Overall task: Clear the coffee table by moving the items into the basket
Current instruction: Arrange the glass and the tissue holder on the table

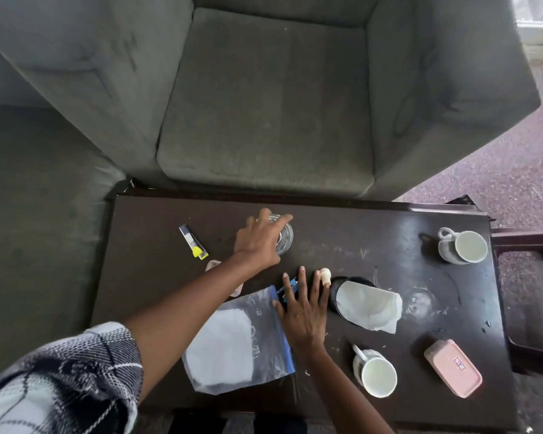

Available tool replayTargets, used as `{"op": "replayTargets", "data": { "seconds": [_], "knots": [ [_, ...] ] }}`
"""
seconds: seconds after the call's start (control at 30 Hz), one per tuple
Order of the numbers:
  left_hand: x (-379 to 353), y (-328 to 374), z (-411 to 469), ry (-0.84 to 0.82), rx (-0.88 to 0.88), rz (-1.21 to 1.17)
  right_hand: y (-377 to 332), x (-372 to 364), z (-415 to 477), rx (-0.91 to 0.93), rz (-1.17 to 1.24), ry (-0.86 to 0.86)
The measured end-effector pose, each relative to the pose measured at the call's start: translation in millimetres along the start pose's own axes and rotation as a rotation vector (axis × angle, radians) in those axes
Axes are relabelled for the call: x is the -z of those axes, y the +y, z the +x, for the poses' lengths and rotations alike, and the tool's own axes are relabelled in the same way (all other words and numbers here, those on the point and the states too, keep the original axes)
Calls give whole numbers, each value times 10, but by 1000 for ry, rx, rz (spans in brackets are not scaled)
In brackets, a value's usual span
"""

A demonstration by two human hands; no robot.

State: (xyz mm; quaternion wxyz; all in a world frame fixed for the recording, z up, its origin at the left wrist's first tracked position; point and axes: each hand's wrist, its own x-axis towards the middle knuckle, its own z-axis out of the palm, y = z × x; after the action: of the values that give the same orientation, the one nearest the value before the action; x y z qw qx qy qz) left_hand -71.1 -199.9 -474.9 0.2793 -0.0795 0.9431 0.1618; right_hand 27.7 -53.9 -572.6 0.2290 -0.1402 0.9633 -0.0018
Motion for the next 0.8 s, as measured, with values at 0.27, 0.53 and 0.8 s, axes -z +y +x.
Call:
{"op": "replayTargets", "data": {
  "seconds": [0.27,0.53,0.8],
  "knots": [
    [-69,10,74,-19,-8,49,-38,88,-18,-30,84,35],
    [-81,-11,117,-20,-13,48,114,473,-646,-560,931,337],
    [-97,-60,176,-23,-16,62,442,484,-727,-975,1566,349]
  ]
}}
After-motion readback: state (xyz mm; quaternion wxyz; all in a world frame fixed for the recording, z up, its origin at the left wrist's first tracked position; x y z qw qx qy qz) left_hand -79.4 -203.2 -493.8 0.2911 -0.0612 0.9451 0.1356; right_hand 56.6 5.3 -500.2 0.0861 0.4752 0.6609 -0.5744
